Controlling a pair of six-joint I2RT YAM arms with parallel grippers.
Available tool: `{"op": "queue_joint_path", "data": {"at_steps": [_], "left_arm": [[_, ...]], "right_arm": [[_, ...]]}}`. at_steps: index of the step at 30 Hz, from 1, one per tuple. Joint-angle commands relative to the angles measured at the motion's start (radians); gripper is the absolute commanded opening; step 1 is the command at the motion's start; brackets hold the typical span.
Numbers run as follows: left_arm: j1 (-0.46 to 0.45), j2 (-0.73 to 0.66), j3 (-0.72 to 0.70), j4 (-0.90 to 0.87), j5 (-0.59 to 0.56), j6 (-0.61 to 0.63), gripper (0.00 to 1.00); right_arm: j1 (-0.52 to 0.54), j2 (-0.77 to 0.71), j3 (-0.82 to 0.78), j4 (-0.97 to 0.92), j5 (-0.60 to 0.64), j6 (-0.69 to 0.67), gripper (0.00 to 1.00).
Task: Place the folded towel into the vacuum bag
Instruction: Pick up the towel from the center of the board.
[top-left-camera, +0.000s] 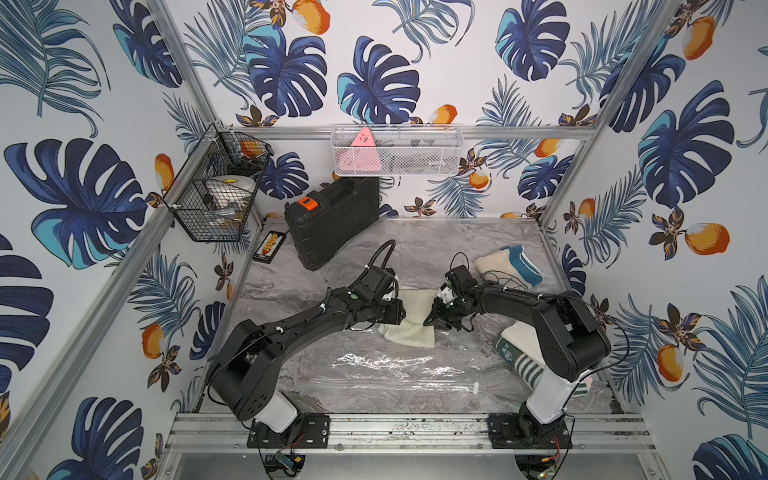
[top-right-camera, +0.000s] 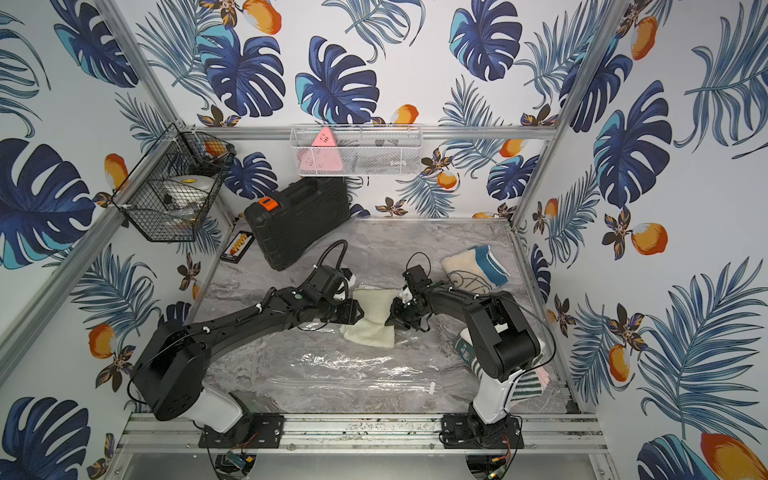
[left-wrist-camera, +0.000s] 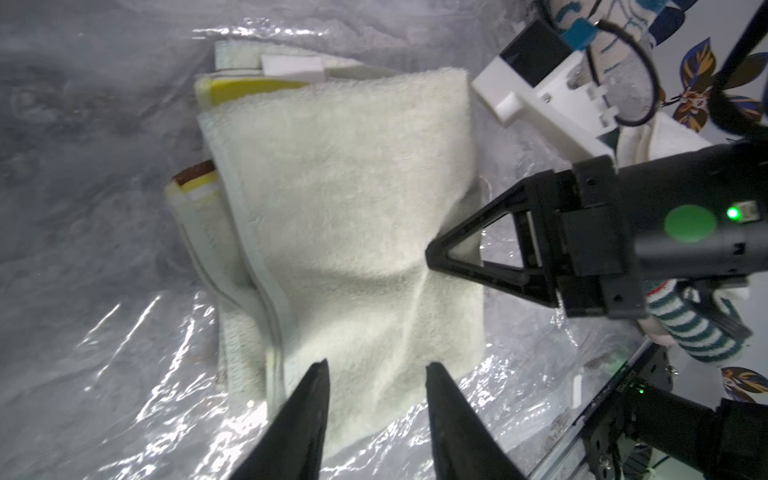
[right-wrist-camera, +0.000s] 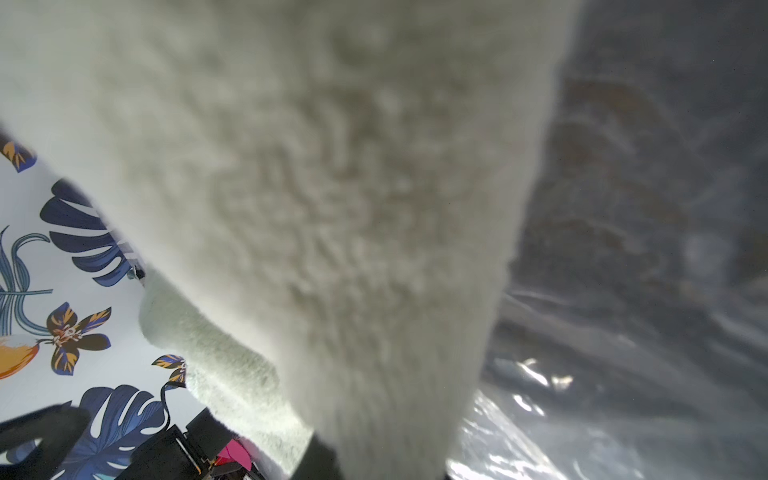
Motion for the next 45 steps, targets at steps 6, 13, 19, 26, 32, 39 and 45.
{"op": "queue_joint_path", "data": {"at_steps": [6, 13, 19, 26, 32, 39, 45], "left_arm": [[-0.143, 0.066, 0.015, 0.162, 0.059, -0.062, 0.43], [-0.174, 0.214, 0.014, 0.289, 0.057, -0.096, 0.42], [-0.174, 0.374, -0.005, 0.416, 0.071, -0.151, 0.40], [-0.170, 0.377, -0.089, 0.523, 0.109, -0.206, 0.40], [-0.114, 0.209, -0.183, 0.444, 0.127, -0.202, 0.40], [-0.031, 0.061, -0.245, 0.299, 0.055, -0.136, 0.39], [-0.056, 0.174, -0.239, 0.415, 0.097, -0.161, 0.37]], "right_arm": [[0.001, -0.149, 0.014, -0.444, 0.225, -0.223, 0.00], [0.039, -0.168, 0.086, -0.561, 0.408, -0.220, 0.09], [0.186, -0.113, 0.236, -0.605, 0.606, -0.136, 0.16], [0.278, -0.083, 0.212, -0.407, 0.502, 0.011, 0.16], [0.188, -0.078, 0.066, -0.349, 0.510, -0.014, 0.11], [0.181, -0.094, 0.107, -0.428, 0.603, -0.091, 0.09], [0.255, -0.044, 0.229, -0.472, 0.643, -0.089, 0.13]]}}
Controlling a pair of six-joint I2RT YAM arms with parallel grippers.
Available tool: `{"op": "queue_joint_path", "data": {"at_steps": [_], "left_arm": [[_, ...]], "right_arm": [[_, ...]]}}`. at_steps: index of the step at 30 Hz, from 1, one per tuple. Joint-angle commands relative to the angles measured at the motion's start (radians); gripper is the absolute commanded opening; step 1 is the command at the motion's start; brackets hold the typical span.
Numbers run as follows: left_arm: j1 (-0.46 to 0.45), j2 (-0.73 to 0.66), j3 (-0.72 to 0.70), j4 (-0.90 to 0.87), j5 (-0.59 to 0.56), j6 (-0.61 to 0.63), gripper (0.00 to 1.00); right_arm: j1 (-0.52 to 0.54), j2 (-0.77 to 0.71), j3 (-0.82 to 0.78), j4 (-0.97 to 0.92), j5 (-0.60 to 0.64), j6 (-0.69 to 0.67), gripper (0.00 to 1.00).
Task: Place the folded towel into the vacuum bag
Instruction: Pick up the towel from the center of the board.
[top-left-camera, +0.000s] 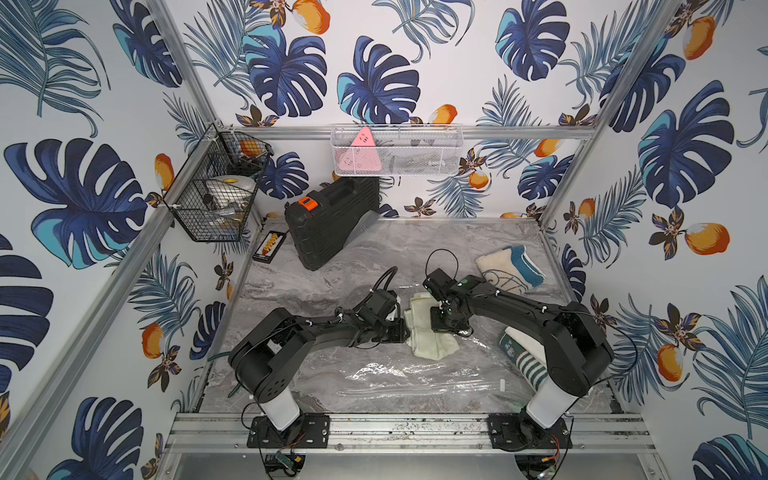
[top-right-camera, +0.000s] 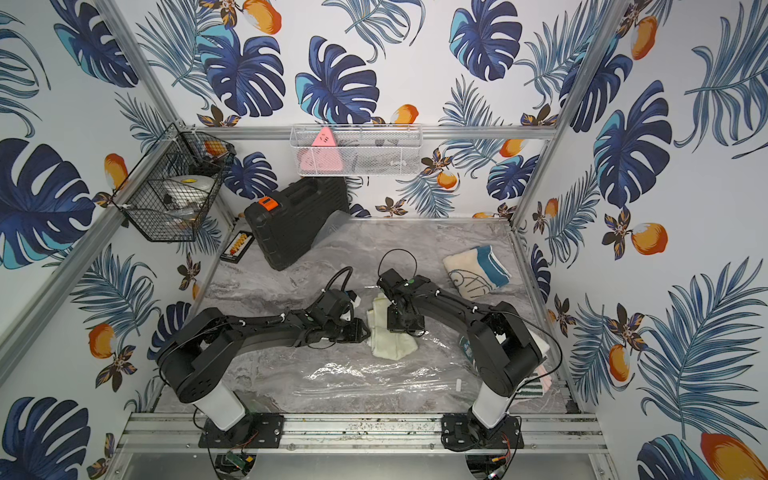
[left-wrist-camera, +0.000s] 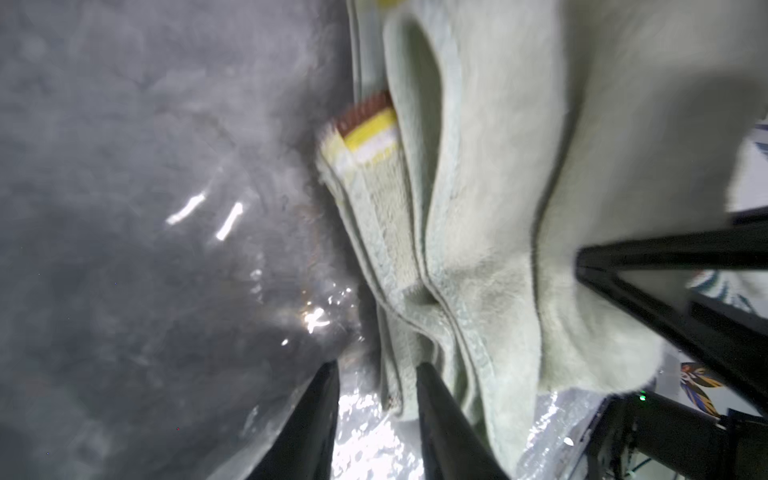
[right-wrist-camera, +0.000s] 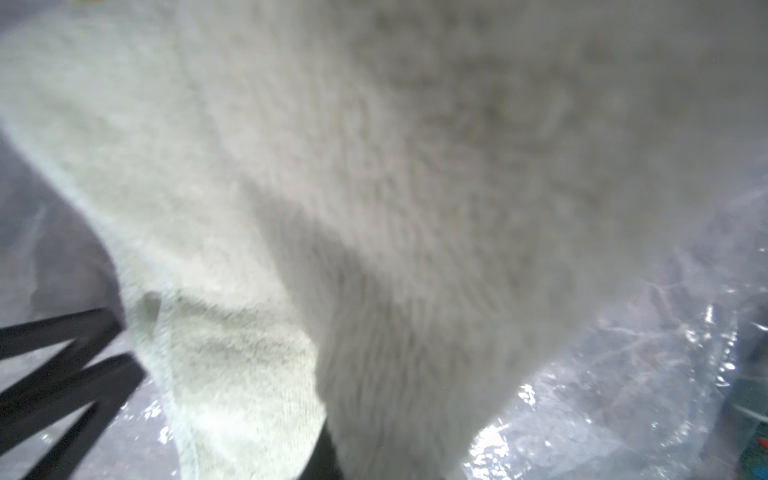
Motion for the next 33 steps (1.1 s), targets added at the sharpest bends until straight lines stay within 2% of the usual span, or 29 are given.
{"op": "queue_joint_path", "data": {"at_steps": [1, 5, 8, 11, 17, 21, 23, 30, 33], "left_arm": [[-0.018, 0.043, 0.010, 0.056, 0.021, 0.001, 0.37], [-0.026, 0.072, 0.001, 0.105, 0.049, -0.015, 0.35], [-0.026, 0.068, -0.019, 0.131, 0.062, -0.035, 0.35], [-0.022, 0.028, -0.044, 0.114, 0.062, -0.042, 0.34], [0.062, -0.063, -0.092, 0.003, 0.056, -0.020, 0.33], [0.101, -0.142, -0.083, -0.140, -0.003, 0.018, 0.32], [0.116, -0.171, -0.083, -0.176, -0.023, 0.026, 0.32], [0.149, -0.220, -0.127, -0.170, -0.037, 0.003, 0.32], [0.153, -0.218, -0.152, -0.153, -0.036, -0.013, 0.32]], "right_arm": [[0.023, 0.015, 0.045, -0.019, 0.034, -0.005, 0.14], [0.034, 0.033, 0.098, 0.018, -0.026, 0.033, 0.21], [0.047, 0.049, 0.090, 0.094, -0.101, 0.080, 0.33], [0.054, 0.077, 0.030, 0.169, -0.125, 0.103, 0.45], [0.053, 0.116, -0.047, 0.225, -0.118, 0.076, 0.60], [0.056, 0.118, -0.073, 0.206, -0.102, 0.048, 0.70], [0.066, 0.126, -0.065, 0.179, -0.082, 0.037, 0.73], [0.194, 0.265, 0.073, -0.044, 0.157, 0.008, 0.81], [0.216, 0.331, 0.090, -0.074, 0.175, -0.001, 0.81]]}}
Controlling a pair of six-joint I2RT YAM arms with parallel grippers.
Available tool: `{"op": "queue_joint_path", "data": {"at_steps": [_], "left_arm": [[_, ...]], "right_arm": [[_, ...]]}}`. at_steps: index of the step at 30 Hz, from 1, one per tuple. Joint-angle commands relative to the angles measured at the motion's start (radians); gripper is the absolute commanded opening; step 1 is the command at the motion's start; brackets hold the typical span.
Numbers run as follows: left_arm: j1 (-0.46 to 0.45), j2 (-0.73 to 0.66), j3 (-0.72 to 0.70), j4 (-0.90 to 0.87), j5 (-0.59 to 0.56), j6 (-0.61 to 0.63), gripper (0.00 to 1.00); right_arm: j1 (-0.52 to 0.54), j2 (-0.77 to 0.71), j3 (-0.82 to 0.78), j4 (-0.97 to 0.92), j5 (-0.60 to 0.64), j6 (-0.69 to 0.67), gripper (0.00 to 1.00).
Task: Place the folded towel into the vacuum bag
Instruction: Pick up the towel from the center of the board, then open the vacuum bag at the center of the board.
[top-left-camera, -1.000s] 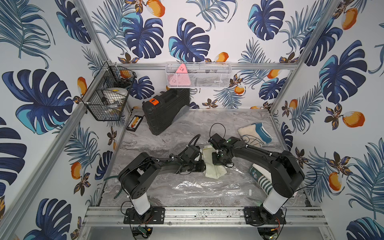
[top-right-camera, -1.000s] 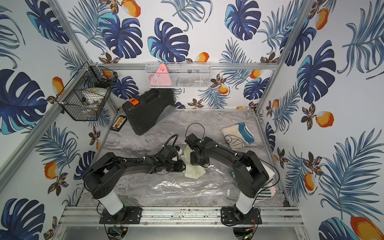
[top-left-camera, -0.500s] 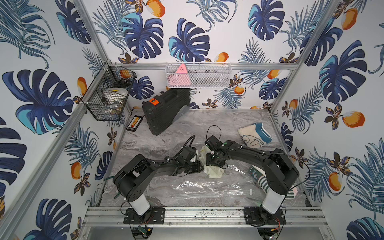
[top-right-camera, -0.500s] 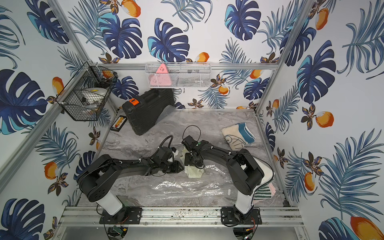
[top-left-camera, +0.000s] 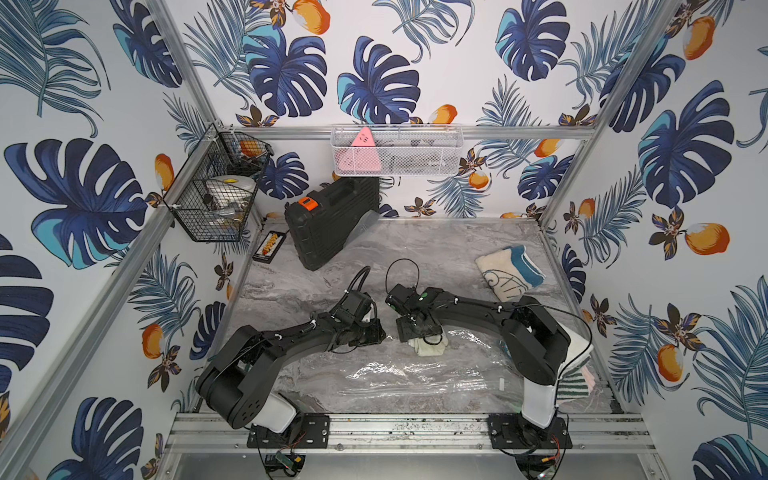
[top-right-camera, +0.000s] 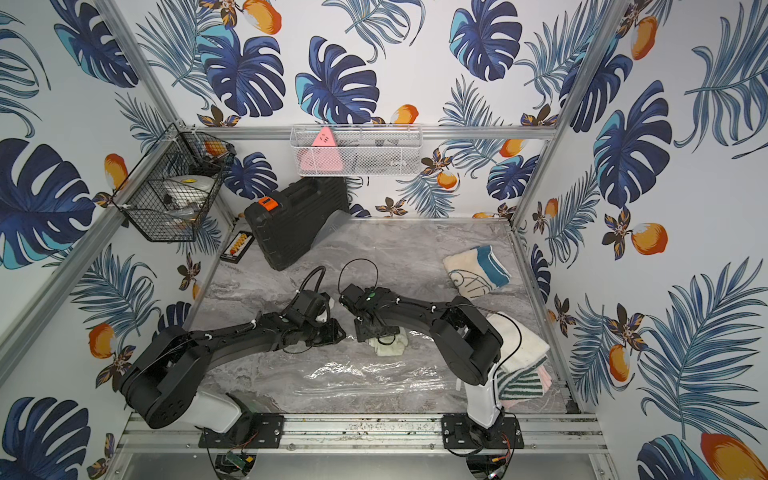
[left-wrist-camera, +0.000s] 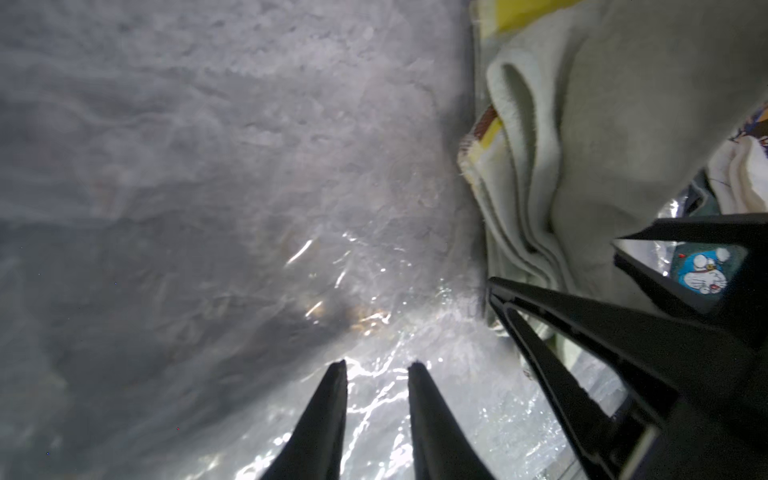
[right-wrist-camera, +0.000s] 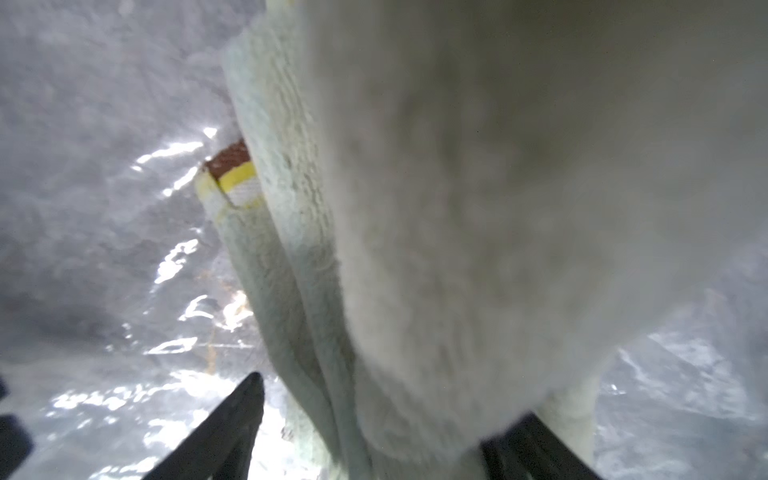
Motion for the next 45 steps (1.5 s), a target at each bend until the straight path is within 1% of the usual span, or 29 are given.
{"op": "queue_joint_path", "data": {"at_steps": [1, 3, 5, 6, 9, 10, 12, 15, 18, 21, 23, 24, 25, 27, 30, 31, 36, 40, 45], "left_arm": [[0.004, -0.003, -0.022, 0.006, -0.012, -0.015, 0.32], [0.003, 0.001, -0.035, 0.019, -0.008, -0.024, 0.32], [0.004, 0.008, -0.040, 0.021, -0.013, -0.022, 0.32], [0.004, 0.012, -0.043, 0.020, -0.019, -0.019, 0.32], [0.004, 0.016, -0.047, 0.011, -0.038, -0.007, 0.32], [0.004, 0.018, -0.043, 0.006, -0.045, -0.001, 0.32], [0.004, 0.019, -0.033, -0.006, -0.057, 0.010, 0.32], [0.004, 0.007, -0.011, -0.029, -0.072, 0.028, 0.33], [-0.023, -0.033, 0.043, -0.108, -0.119, 0.090, 0.36], [-0.106, -0.081, 0.123, -0.201, -0.187, 0.199, 0.43], [-0.193, -0.098, 0.172, -0.245, -0.212, 0.278, 0.49], [-0.243, -0.101, 0.192, -0.260, -0.224, 0.316, 0.53], [-0.295, -0.095, 0.211, -0.273, -0.229, 0.346, 0.56], [-0.363, -0.068, 0.232, -0.286, -0.203, 0.381, 0.61], [-0.433, -0.031, 0.233, -0.265, -0.155, 0.413, 0.74], [-0.452, -0.016, 0.238, -0.265, -0.145, 0.425, 0.77], [-0.508, 0.047, 0.253, -0.271, -0.118, 0.500, 0.80], [-0.536, 0.088, 0.273, -0.310, -0.122, 0.556, 0.82], [-0.539, 0.161, 0.305, -0.366, -0.196, 0.619, 0.82]], "right_arm": [[0.005, 0.104, -0.023, -0.138, -0.027, -0.004, 0.81], [0.005, 0.118, -0.026, -0.133, -0.033, -0.011, 0.79], [-0.001, 0.135, -0.010, -0.144, -0.016, -0.024, 0.73], [-0.006, 0.137, 0.001, -0.149, -0.004, -0.031, 0.65], [-0.039, 0.089, 0.028, -0.144, -0.011, -0.055, 0.35], [-0.056, 0.047, 0.037, -0.133, -0.024, -0.068, 0.29], [-0.101, -0.048, 0.041, -0.104, -0.071, -0.093, 0.23], [-0.204, -0.187, 0.036, -0.079, -0.177, -0.104, 0.20], [-0.312, -0.289, -0.016, -0.053, -0.303, -0.094, 0.19], [-0.371, -0.357, -0.103, -0.031, -0.383, -0.082, 0.19], [-0.380, -0.391, -0.159, -0.008, -0.414, -0.071, 0.19], [-0.385, -0.403, -0.213, 0.011, -0.423, -0.065, 0.19], [-0.391, -0.403, -0.244, 0.030, -0.425, -0.060, 0.19], [-0.408, -0.382, -0.289, 0.067, -0.438, -0.055, 0.19], [-0.441, -0.315, -0.332, 0.134, -0.472, -0.050, 0.19], [-0.449, -0.291, -0.336, 0.154, -0.487, -0.051, 0.19], [-0.464, -0.183, -0.294, 0.165, -0.478, -0.073, 0.19], [-0.479, -0.154, -0.293, 0.167, -0.472, -0.090, 0.18], [-0.496, -0.148, -0.305, 0.166, -0.459, -0.107, 0.18]]}}
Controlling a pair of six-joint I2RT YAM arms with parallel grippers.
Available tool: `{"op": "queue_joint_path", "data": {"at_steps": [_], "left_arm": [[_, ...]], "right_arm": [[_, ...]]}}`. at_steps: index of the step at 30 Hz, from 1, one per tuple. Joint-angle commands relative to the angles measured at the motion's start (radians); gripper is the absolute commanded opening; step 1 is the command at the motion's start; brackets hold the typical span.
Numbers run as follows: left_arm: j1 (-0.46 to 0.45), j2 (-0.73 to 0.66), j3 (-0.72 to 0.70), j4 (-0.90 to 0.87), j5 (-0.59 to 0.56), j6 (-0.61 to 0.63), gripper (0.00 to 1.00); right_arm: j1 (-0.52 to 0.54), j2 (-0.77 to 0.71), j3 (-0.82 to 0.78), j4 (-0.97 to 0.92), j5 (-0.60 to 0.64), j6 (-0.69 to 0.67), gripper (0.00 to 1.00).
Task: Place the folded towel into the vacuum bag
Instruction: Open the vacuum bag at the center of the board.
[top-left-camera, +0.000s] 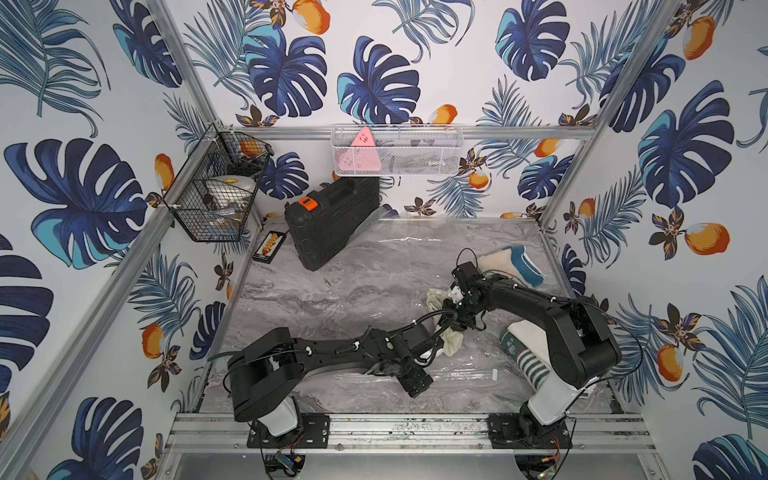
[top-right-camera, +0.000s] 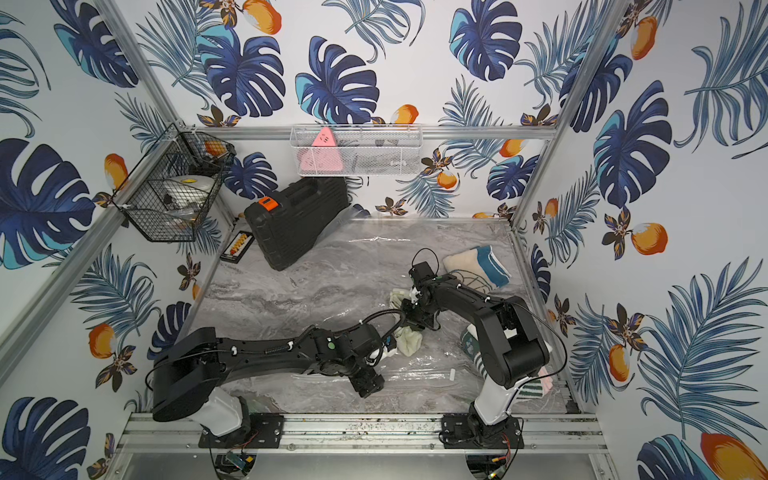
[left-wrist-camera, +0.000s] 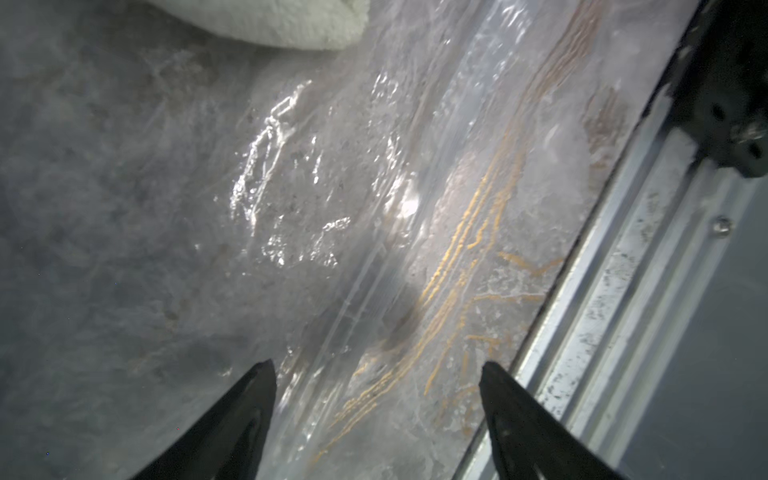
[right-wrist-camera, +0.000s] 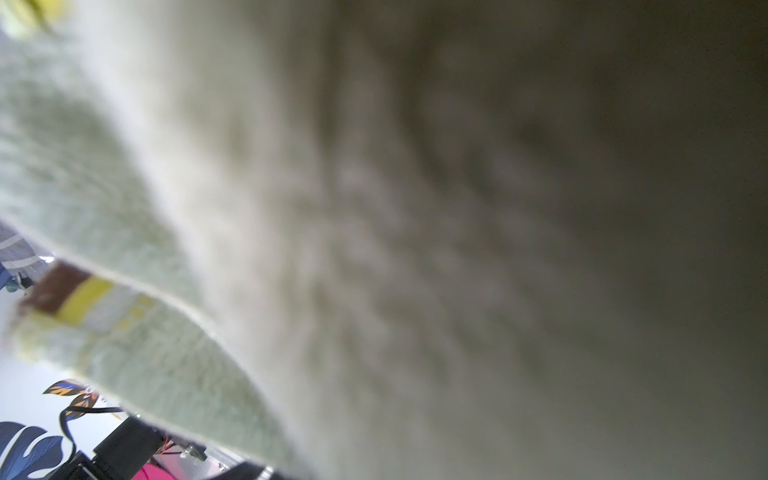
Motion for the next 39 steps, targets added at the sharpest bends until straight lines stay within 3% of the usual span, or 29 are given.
{"op": "queue_joint_path", "data": {"at_steps": [1, 9, 13, 19, 22, 31, 35, 39], "left_arm": [[0.000, 0.039, 0.025, -0.058, -0.047, 0.080, 0.82], [0.001, 0.112, 0.066, -0.133, -0.157, 0.149, 0.74], [0.020, 0.095, 0.060, -0.128, -0.171, 0.158, 0.63], [0.076, 0.044, 0.063, -0.115, -0.128, 0.143, 0.37], [0.095, 0.037, 0.064, -0.120, -0.117, 0.148, 0.29], [0.128, 0.043, 0.059, -0.138, -0.116, 0.148, 0.28], [0.130, 0.065, 0.056, -0.139, -0.117, 0.137, 0.39], [0.130, 0.076, 0.053, -0.116, -0.086, 0.128, 0.27]], "right_arm": [[-0.006, 0.056, -0.041, 0.030, 0.167, -0.026, 0.18], [-0.015, 0.060, -0.047, 0.029, 0.170, -0.036, 0.19], [-0.017, 0.059, -0.051, 0.023, 0.180, -0.041, 0.19], [-0.022, 0.059, -0.055, 0.017, 0.201, -0.047, 0.18], [-0.021, 0.060, -0.053, 0.018, 0.200, -0.049, 0.18], [-0.022, 0.067, -0.043, 0.008, 0.210, -0.056, 0.18], [-0.023, 0.073, -0.039, 0.008, 0.207, -0.055, 0.18], [-0.023, 0.073, -0.039, 0.008, 0.203, -0.056, 0.18]]}}
